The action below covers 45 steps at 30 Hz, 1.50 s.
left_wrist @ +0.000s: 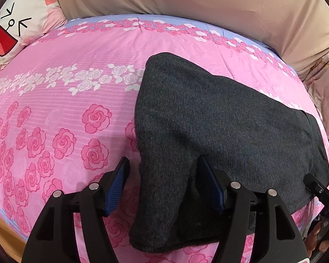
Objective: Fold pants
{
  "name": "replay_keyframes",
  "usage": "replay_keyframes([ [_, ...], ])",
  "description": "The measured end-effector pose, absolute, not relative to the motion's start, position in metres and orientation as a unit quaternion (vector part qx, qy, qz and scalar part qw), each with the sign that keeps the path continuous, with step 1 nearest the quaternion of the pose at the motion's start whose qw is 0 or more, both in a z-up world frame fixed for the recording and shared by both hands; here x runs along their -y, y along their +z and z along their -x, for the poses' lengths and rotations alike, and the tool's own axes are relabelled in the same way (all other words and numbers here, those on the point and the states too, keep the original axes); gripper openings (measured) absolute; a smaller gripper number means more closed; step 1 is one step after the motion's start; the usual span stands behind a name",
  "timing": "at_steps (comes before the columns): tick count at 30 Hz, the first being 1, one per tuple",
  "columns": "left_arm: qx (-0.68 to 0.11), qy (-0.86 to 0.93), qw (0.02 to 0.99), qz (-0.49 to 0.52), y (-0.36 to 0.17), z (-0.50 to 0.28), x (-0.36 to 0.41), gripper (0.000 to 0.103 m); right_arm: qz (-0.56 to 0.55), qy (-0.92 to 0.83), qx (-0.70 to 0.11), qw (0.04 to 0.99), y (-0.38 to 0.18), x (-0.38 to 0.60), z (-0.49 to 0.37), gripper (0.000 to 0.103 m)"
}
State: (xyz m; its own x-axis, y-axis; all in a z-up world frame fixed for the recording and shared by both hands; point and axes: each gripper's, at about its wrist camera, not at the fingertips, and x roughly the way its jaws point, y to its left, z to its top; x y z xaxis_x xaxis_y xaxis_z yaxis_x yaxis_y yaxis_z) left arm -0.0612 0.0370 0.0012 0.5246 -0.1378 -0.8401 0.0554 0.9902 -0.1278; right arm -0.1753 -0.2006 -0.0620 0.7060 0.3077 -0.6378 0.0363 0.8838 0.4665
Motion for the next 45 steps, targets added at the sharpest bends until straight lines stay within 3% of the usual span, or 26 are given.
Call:
replay_keyframes([
  [5, -0.481, -0.057, 0.874, 0.042, 0.001, 0.058, -0.035, 0.066, -0.227, 0.077, -0.372, 0.897, -0.062, 0.197, 0.175, 0.068],
  [7, -0.481, -0.084, 0.871, 0.054, 0.003, 0.06, -0.035, 0.041, -0.224, 0.072, -0.369, 0.899, -0.062, 0.197, 0.174, 0.065],
  [8, -0.48, -0.084, 0.872, 0.055, 0.006, 0.061, -0.035, 0.034, -0.222, 0.062, -0.369, 0.901, -0.062, 0.198, 0.174, 0.053],
  [9, -0.474, -0.076, 0.876, 0.049, 0.011, 0.064, -0.035, 0.018, -0.223, 0.058, -0.367, 0.901, -0.062, 0.2, 0.174, 0.044],
  [10, -0.471, -0.077, 0.878, 0.049, 0.014, 0.066, -0.035, 0.013, -0.234, 0.063, -0.366, 0.899, -0.062, 0.202, 0.174, 0.04],
  [14, -0.456, -0.093, 0.883, 0.059, 0.035, 0.077, -0.036, 0.012, -0.227, 0.067, -0.343, 0.909, -0.043, 0.201, 0.183, 0.031],
  [29, -0.378, -0.139, 0.915, 0.031, 0.127, 0.128, -0.016, 0.012, -0.196, 0.083, -0.229, 0.95, 0.046, 0.194, 0.243, 0.031],
  [45, -0.29, -0.127, 0.949, 0.003, 0.209, 0.106, -0.018, 0.012, -0.174, 0.095, -0.112, 0.974, 0.137, 0.19, 0.218, 0.031],
])
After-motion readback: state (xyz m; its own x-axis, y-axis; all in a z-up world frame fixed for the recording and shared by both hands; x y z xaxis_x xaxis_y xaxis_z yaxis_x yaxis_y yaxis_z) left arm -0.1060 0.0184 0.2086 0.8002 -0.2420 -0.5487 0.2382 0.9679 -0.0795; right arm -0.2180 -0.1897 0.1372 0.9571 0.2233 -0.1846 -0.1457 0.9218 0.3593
